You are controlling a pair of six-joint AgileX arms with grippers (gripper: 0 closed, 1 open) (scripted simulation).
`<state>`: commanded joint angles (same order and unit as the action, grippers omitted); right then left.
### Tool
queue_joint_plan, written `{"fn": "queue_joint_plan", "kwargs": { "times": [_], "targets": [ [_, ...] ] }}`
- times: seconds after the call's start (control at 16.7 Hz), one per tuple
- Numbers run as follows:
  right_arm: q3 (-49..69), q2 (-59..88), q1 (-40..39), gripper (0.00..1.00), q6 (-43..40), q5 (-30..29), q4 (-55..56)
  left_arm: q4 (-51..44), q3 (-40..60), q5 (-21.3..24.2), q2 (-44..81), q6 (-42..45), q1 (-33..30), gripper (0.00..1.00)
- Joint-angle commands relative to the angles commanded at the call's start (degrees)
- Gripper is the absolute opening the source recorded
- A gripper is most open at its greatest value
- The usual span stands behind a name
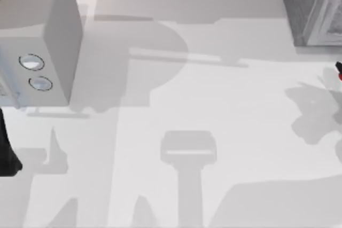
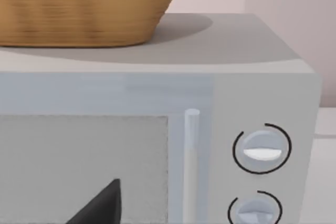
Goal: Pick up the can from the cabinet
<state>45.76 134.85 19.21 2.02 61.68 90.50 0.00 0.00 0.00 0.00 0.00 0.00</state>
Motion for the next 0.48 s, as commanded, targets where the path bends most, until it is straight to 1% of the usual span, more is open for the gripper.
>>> {"fn": "queue_joint_plan", "kwargs": {
  "times": [0.06, 0.48],
  "targets": [
    [0.00, 0.00, 0.00, 0.00, 0.00, 0.00, 0.00, 0.00, 0.00, 0.00, 0.00, 0.00, 0.00, 1.00],
    [0.00, 0.00, 0.00, 0.53, 0.00, 0.00, 0.00, 0.00, 0.00, 0.00, 0.00, 0.00, 0.00, 1.00]
  ]
}}
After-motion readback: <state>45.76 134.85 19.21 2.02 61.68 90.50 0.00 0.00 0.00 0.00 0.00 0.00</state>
